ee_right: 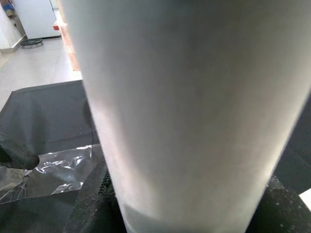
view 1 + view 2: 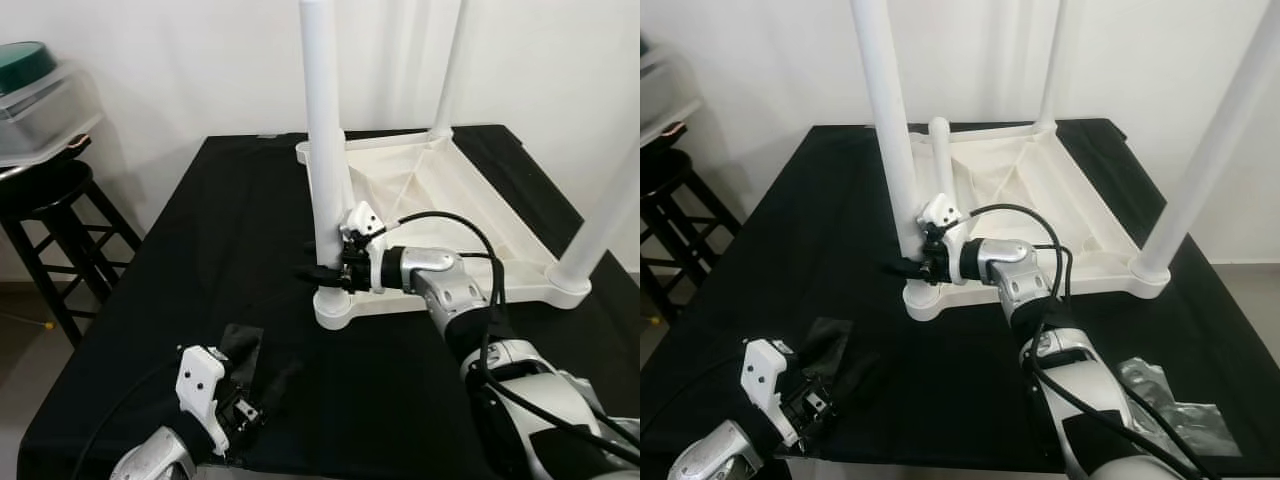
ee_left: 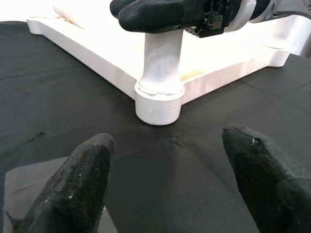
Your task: Building children table
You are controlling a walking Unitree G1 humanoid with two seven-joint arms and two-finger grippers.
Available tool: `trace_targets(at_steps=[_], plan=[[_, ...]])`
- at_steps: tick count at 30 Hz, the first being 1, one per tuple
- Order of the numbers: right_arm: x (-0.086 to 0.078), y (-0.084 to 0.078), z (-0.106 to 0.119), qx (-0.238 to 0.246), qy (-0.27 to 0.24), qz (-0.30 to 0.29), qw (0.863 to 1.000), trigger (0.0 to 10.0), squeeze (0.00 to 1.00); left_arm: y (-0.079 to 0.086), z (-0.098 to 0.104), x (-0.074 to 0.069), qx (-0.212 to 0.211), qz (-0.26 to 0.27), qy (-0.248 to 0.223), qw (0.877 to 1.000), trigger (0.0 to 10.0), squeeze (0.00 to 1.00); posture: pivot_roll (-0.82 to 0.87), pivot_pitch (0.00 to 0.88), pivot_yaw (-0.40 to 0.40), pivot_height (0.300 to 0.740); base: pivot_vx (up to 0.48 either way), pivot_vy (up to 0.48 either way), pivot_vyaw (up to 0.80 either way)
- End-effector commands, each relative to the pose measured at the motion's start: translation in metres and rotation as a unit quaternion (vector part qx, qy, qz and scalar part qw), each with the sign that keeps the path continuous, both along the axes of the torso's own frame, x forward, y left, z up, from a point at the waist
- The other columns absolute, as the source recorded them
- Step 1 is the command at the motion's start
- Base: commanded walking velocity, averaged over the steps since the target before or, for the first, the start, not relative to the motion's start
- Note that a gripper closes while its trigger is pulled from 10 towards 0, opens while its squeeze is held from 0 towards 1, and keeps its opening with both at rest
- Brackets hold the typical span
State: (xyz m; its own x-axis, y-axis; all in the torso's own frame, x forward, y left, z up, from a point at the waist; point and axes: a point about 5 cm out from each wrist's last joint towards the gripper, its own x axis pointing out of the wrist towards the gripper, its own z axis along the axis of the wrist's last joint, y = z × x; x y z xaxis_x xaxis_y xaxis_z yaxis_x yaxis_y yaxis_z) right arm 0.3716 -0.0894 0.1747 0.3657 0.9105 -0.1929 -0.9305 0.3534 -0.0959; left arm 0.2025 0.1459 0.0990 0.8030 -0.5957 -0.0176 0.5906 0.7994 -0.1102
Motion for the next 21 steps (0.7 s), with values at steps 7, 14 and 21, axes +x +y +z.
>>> trace_targets(at_steps=[7,14,21], plan=[[-0.008,-0.019,-0.026,0.002,0.01,-0.059,0.998,0.0,0.0,0.002,-0.001,-0.006,0.003,0.001,0.005,1.0,10.0,0.0,-0.05,0.05,0.05,0.74,0.0,0.0,0.0],[-0.071,-0.009,-0.08,-0.002,0.02,-0.477,0.879,0.0,0.0,0.006,0.001,-0.008,0.0,-0.004,0.009,1.0,10.0,0.0,-0.09,0.074,0.08,0.74,0.0,0.0,0.0],[-0.042,-0.001,-0.062,0.006,-0.008,-0.401,0.916,0.0,0.0,0.005,0.001,-0.004,-0.002,0.0,0.008,1.0,10.0,0.0,-0.08,0.059,0.067,0.74,0.0,0.0,0.0]])
